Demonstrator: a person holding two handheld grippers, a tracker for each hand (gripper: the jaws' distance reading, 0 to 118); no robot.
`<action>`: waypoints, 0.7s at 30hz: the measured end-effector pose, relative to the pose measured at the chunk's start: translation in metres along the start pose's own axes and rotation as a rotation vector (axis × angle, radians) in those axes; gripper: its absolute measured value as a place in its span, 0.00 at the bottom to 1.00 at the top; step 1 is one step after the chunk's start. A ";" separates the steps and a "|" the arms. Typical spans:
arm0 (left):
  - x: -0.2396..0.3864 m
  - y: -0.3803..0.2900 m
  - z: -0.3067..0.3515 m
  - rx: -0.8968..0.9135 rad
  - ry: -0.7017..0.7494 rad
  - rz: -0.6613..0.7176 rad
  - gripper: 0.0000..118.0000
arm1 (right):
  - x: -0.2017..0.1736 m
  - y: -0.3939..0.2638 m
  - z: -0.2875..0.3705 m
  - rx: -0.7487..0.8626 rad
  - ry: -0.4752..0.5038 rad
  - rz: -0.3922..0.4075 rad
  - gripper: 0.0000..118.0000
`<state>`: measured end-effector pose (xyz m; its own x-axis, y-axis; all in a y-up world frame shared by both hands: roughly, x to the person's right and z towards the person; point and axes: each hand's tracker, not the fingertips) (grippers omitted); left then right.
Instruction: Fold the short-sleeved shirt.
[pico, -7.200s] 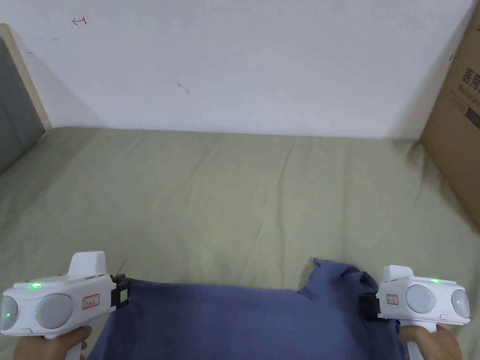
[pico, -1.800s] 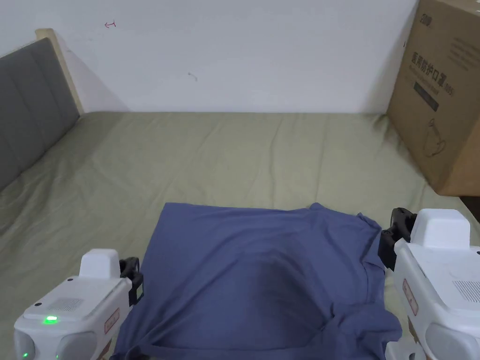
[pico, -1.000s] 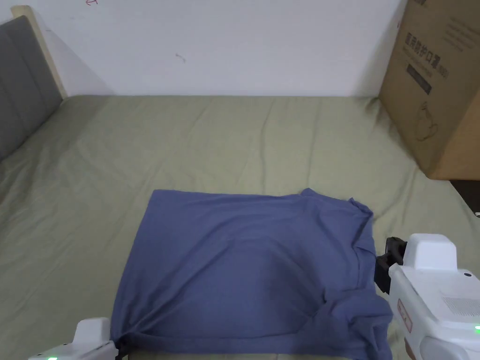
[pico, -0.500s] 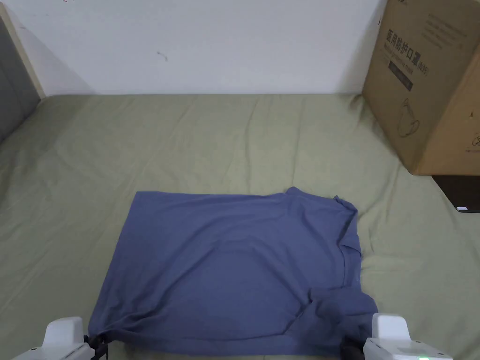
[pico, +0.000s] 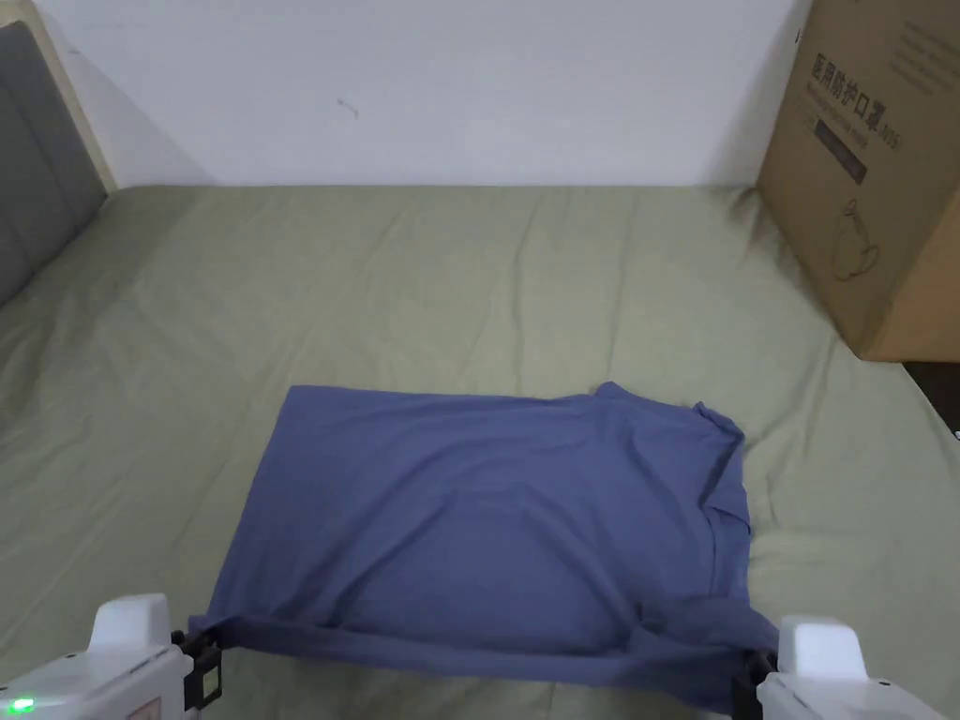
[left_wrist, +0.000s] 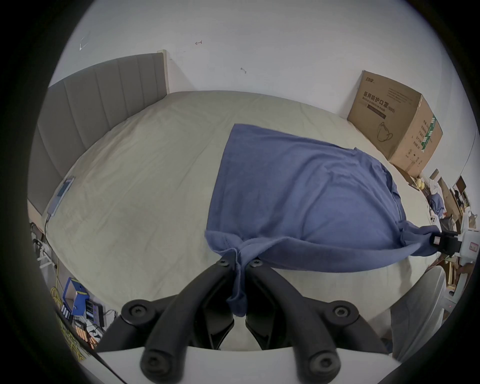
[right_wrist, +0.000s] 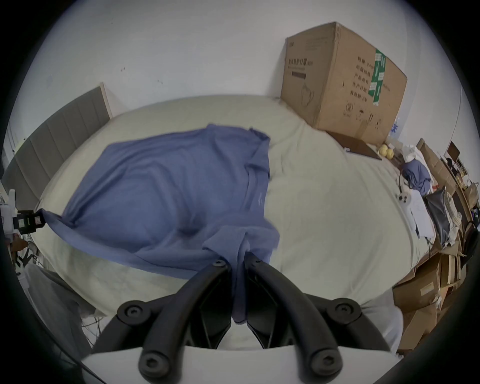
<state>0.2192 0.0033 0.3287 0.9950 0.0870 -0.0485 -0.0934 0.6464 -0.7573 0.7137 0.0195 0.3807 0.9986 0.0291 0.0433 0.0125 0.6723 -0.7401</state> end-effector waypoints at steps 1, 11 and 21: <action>0.001 0.007 -0.002 0.009 -0.001 -0.002 0.03 | 0.001 0.008 0.000 0.022 0.004 -0.006 0.05; 0.014 0.079 -0.056 0.041 0.012 -0.079 0.03 | 0.006 0.077 -0.044 0.082 -0.008 0.012 0.05; 0.020 0.106 -0.163 -0.139 0.019 -0.064 0.03 | 0.009 0.091 -0.141 -0.062 -0.040 0.007 0.05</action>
<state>0.2347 -0.0495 0.1411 0.9994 0.0344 -0.0086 -0.0258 0.5386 -0.8421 0.7314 -0.0230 0.2190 0.9959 0.0641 0.0633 0.0094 0.6246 -0.7809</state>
